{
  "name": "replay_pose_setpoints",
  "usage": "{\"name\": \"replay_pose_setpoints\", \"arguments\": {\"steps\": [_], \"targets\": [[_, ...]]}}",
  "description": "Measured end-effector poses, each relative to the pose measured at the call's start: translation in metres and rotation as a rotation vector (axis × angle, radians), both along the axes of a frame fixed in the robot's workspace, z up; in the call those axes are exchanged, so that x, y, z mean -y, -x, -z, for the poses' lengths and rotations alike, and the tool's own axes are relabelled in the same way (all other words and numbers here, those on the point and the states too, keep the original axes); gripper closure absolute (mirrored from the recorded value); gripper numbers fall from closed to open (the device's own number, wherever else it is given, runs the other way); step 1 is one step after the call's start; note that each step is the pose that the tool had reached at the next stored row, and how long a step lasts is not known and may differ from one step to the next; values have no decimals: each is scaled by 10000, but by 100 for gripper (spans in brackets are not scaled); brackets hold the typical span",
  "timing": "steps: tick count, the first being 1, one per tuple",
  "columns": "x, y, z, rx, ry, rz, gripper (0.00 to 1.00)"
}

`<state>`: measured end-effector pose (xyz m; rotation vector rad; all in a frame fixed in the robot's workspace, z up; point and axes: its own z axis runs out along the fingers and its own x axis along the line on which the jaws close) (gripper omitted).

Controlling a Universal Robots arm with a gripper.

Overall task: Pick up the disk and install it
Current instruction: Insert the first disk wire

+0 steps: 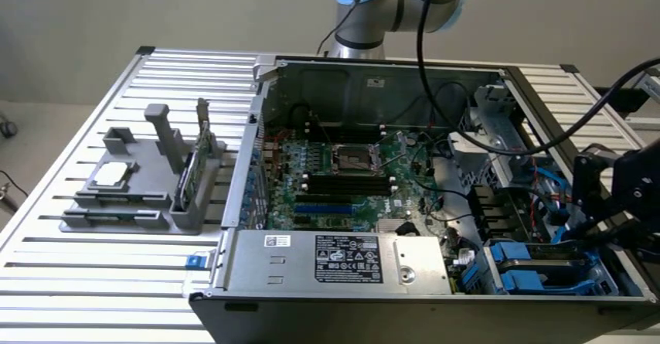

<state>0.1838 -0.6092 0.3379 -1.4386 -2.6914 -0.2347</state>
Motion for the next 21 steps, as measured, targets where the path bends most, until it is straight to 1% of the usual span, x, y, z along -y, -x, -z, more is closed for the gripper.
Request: {"name": "replay_pose_setpoints", "arguments": {"steps": [11, 12, 13, 14, 16, 19, 21], "targets": [[-4, -22, 15, -121, -5, 90, 76], [-4, -24, 17, -134, -7, 98, 78], [-4, -26, 17, -149, -5, 105, 78], [-4, -27, 17, -165, -4, 114, 83], [-4, -28, 17, -196, -4, 134, 83], [-9, -28, 17, -212, -4, 197, 83], [-9, -25, 13, -222, -22, 277, 83]]}}
